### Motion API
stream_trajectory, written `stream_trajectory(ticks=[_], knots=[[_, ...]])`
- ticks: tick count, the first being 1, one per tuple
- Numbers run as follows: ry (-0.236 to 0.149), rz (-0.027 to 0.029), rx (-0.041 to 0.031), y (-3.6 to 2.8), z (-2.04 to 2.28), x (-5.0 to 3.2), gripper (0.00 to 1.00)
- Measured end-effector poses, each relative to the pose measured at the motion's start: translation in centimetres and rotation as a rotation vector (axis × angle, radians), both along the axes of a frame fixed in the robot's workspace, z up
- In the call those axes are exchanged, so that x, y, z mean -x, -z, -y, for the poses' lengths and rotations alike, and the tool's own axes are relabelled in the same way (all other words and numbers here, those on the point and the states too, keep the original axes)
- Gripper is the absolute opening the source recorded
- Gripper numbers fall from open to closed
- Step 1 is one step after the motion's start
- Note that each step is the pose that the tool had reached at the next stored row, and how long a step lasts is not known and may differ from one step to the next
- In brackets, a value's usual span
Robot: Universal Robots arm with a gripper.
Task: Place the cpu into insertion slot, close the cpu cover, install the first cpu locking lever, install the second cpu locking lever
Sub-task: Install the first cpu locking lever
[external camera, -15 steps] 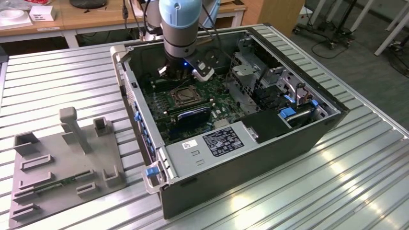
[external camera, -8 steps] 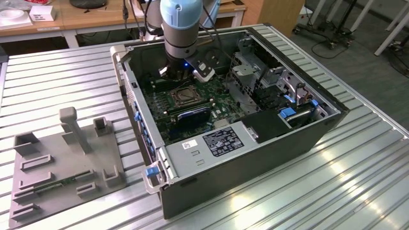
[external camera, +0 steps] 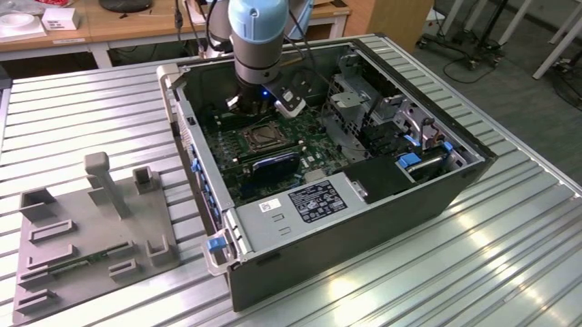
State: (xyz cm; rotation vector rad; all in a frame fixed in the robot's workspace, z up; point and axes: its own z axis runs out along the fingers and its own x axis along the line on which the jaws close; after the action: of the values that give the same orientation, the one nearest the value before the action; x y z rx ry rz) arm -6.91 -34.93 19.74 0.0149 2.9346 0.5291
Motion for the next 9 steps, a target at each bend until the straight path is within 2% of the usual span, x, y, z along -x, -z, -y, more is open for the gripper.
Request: stream_trajectory(ticks=[9], knots=[[0.0, 0.0, 0.0006, 0.35, -0.01, -0.07, 0.11]])
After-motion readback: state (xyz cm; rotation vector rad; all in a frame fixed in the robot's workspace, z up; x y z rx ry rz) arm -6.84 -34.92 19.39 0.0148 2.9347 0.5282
